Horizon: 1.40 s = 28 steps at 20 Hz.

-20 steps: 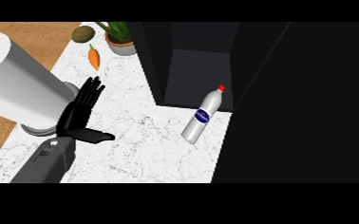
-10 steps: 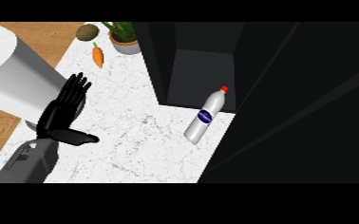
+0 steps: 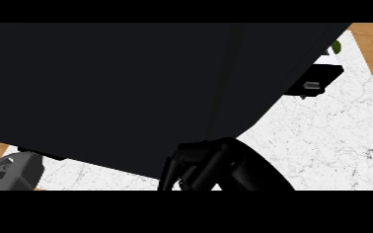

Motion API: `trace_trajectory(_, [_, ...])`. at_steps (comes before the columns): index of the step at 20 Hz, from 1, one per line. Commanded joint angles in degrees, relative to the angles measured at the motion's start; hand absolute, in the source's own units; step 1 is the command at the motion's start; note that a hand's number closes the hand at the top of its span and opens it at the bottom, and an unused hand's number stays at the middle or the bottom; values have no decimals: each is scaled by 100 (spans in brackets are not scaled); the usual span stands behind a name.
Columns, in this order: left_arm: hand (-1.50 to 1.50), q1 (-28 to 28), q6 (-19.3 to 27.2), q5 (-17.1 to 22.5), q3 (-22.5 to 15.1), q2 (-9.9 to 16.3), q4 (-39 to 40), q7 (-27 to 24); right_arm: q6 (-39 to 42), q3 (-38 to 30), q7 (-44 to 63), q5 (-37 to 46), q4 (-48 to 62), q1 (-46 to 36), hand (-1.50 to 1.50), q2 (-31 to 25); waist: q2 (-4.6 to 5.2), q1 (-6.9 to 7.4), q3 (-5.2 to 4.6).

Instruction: Pick up the bottled water, place it into the cabinet and close the cabinet

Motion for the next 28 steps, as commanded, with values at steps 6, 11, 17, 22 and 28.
trace_trajectory(6, [-150,1113,-58,749,137,471,-2042,730,-861,115,-40,-458,1691,-1826,150,430,132,88,29])
trace_trajectory(11, [-150,1947,-20,1210,386,828,-3132,1015,290,-59,228,-1606,2235,-2229,150,435,180,-95,29])
trace_trajectory(17, [-150,3108,777,1476,524,811,-4903,1540,877,-561,-748,-1940,3575,-2486,150,437,197,-347,25])
trace_trajectory(22, [-150,3453,937,1848,940,991,-5529,1934,1084,-923,-1231,-1772,4442,-2890,150,436,212,-526,16])
trace_trajectory(28, [-150,3673,992,1748,959,806,-5624,1881,964,-1283,-1677,-1173,4977,-2953,150,184,226,-612,9])
